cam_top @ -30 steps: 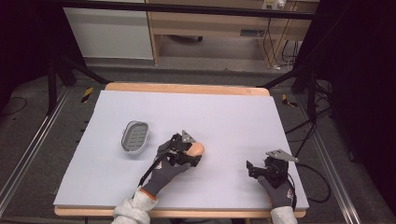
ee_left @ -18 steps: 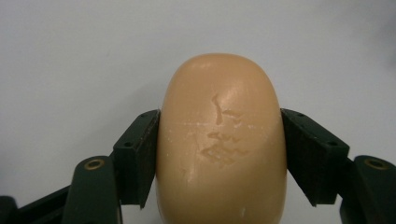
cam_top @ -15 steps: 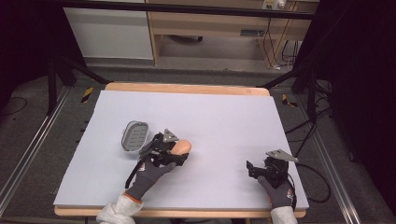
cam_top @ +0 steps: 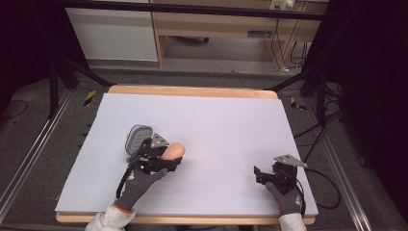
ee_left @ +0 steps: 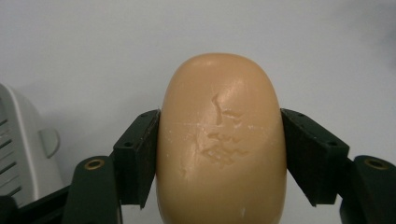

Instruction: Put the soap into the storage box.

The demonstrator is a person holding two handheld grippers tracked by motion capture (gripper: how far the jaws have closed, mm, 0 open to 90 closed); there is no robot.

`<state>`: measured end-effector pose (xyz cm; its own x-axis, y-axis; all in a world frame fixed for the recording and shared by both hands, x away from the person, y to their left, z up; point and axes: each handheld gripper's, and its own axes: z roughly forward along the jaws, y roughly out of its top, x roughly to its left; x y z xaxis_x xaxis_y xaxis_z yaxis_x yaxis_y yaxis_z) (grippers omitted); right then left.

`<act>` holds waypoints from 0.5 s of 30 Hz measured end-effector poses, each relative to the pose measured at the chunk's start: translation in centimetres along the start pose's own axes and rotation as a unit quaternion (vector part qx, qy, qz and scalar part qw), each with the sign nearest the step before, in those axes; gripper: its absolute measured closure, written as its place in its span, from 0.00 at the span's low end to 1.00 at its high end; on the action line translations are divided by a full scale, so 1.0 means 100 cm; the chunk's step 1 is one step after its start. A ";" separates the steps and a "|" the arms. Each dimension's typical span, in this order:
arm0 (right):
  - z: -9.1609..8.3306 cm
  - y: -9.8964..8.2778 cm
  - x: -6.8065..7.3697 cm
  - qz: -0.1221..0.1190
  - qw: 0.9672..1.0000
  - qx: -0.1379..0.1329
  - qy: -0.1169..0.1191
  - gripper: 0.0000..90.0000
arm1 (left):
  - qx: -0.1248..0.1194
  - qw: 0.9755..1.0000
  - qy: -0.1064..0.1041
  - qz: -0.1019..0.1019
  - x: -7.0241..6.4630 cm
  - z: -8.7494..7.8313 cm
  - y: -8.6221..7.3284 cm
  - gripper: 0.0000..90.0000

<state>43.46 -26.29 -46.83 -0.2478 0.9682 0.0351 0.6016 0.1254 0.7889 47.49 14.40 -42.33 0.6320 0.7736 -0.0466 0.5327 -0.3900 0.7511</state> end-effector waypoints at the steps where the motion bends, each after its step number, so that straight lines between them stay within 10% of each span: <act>1: 0.000 0.000 0.000 -0.001 1.000 0.000 0.000 0.07 | -0.002 1.000 0.001 -0.003 0.002 -0.002 0.000 0.35; 15: 0.000 0.000 0.001 -0.001 1.000 0.000 0.001 0.07 | -0.025 0.999 0.025 -0.034 0.029 -0.020 0.004 0.35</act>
<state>43.45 -26.24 -46.83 -0.2504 0.9675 0.0342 0.6010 0.1276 0.7890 48.43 17.52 -40.87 0.5654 0.8221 -0.0672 0.5441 -0.3105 0.7794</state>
